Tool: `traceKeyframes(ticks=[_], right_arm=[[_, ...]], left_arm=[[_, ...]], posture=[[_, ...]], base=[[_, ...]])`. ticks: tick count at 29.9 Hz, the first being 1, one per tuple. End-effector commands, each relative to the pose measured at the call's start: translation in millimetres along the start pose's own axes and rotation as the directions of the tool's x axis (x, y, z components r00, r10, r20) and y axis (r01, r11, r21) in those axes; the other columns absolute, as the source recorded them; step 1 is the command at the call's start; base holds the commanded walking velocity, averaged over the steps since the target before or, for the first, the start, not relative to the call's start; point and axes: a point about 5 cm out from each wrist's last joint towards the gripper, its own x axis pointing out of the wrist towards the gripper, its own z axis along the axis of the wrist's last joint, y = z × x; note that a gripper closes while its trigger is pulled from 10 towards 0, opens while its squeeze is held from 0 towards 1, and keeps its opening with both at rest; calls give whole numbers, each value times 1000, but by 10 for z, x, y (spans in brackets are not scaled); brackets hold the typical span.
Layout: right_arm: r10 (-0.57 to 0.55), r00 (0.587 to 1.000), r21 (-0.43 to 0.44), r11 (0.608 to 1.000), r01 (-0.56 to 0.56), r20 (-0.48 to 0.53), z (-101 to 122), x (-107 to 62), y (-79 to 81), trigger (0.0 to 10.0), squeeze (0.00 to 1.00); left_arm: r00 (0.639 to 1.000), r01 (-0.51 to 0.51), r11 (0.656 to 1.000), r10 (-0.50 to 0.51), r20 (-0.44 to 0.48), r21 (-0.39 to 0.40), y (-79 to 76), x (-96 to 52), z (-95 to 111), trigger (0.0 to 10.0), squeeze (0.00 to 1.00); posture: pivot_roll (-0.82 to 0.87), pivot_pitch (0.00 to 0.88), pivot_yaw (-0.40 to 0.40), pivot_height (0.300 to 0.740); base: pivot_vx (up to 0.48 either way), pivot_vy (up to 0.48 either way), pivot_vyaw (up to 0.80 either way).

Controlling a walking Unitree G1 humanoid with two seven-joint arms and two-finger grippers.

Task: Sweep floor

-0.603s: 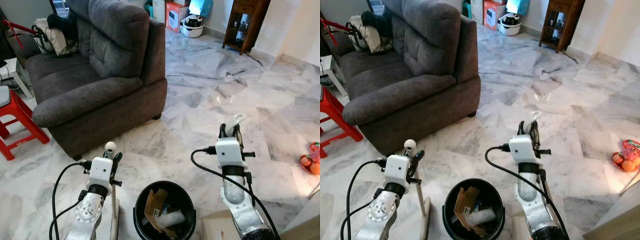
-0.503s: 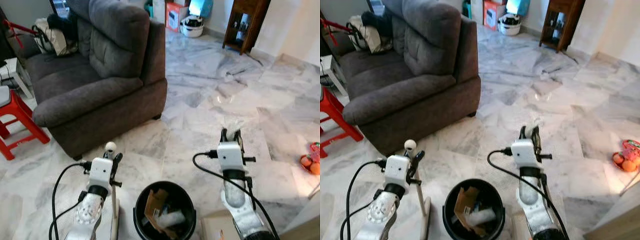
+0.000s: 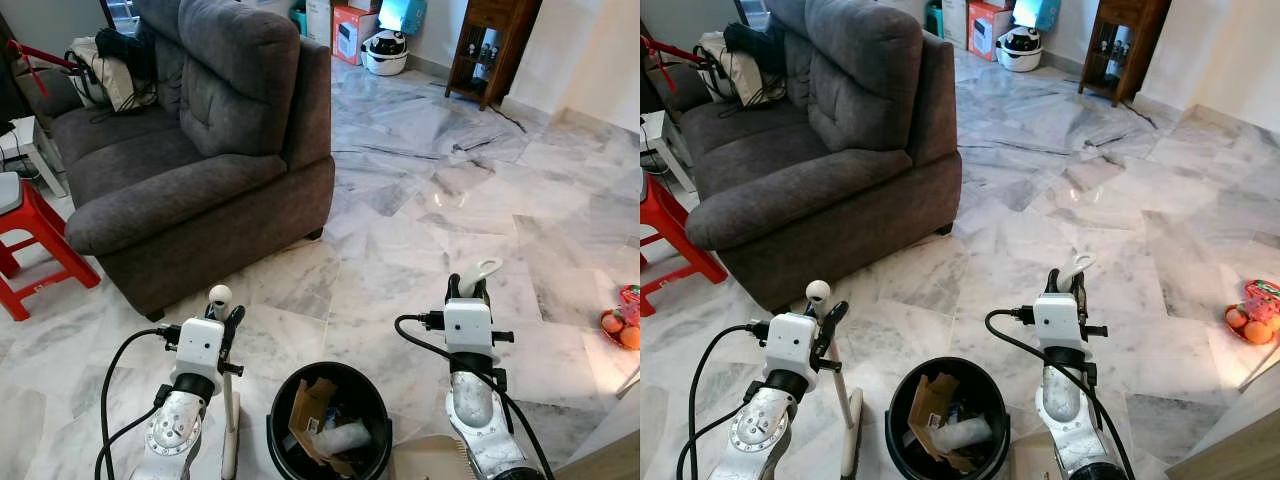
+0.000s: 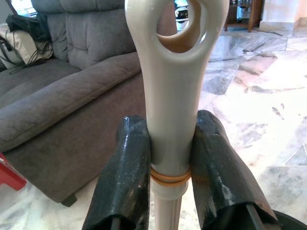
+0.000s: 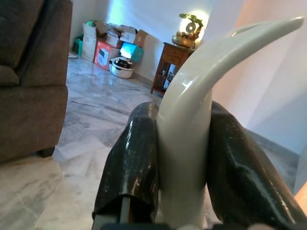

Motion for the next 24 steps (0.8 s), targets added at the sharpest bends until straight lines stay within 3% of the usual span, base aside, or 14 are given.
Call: traceKeyframes(ticks=[1,6,24], right_arm=[[-8,1000,34,999,8,9,29,39,6,10000,0],[18,1000,72,997,-16,-25,-27,11,30,10000,0],[6,1000,84,996,-5,-17,-41,-9,14,10000,0]], left_arm=[[1000,-1,1000,1,24,1,17,0,53,10000,0],[999,12,1000,-12,33,-6,-21,16,59,10000,0],[999,45,999,-44,25,-9,-56,-2,24,10000,0]], posture=[[117,0,59,740],[106,0,61,740],[84,0,74,740]], base=[[0,0,0],[0,0,0],[0,0,0]])
